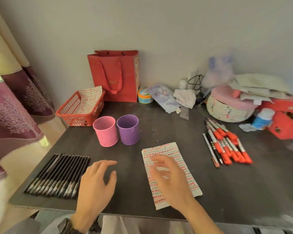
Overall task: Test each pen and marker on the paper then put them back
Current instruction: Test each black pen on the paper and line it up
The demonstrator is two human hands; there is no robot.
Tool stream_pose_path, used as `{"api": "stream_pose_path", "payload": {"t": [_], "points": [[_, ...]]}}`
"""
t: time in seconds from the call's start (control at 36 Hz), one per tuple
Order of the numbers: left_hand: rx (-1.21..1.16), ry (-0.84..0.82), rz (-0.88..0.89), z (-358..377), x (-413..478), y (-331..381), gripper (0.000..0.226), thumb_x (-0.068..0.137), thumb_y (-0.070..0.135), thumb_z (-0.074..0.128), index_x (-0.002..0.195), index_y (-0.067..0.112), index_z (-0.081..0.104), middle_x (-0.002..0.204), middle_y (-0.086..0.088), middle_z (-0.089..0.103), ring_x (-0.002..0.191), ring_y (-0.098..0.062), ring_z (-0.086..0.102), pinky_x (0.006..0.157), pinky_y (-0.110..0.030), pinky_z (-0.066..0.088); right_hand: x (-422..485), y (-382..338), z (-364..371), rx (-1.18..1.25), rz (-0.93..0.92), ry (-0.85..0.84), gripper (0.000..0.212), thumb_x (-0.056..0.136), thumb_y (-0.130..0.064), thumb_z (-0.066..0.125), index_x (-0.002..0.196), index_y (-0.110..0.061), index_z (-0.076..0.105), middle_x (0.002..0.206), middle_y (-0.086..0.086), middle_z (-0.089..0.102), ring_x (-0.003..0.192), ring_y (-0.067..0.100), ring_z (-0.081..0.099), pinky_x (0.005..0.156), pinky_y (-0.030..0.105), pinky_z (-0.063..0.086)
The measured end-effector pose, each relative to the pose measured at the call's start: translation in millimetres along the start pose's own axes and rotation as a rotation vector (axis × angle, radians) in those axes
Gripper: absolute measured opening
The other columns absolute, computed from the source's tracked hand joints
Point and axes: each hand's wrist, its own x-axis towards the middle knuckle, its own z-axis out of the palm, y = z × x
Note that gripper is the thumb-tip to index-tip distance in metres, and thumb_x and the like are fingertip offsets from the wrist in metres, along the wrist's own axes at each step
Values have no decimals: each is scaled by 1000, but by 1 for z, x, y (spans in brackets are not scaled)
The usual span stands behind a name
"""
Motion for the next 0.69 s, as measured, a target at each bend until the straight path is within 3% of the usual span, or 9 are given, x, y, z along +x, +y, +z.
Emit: {"api": "stream_pose_path", "payload": {"t": [0.14,0.25,0.39,0.58,0.69], "points": [[-11,-218,127,45,-3,45,33,92,43,65,124,41,60,130,19,55,123,-9,52,106,-33,42,13,27,-86,-223,104,188,22,95,-32,66,109,-45,56,118,-21,62,98,-9,61,78,13,47],[55,-373,89,75,2,63,46,96,65,41,138,46,44,152,22,33,141,-5,34,120,-34,25,22,48,-131,-516,237,266,27,94,-36,64,120,-37,56,119,-12,60,95,1,59,76,24,45],[87,-409,141,86,10,54,48,96,67,35,141,50,40,158,21,27,144,-5,29,122,-32,13,26,59,-154,-746,280,261,29,95,-40,60,124,-36,58,126,-11,60,94,5,54,68,23,42],[53,-425,150,88,13,42,47,101,60,36,147,52,36,164,19,18,152,-7,17,120,-31,1,34,61,-156,-1035,343,170,29,97,-48,51,124,-39,56,117,-16,64,86,5,49,52,18,35],[60,-424,144,88,11,44,48,101,60,34,148,52,33,165,19,16,153,-8,13,118,-30,-4,40,63,-151,-1138,333,144,32,96,-54,49,121,-36,58,113,-12,63,97,9,58,62,23,51]]}}
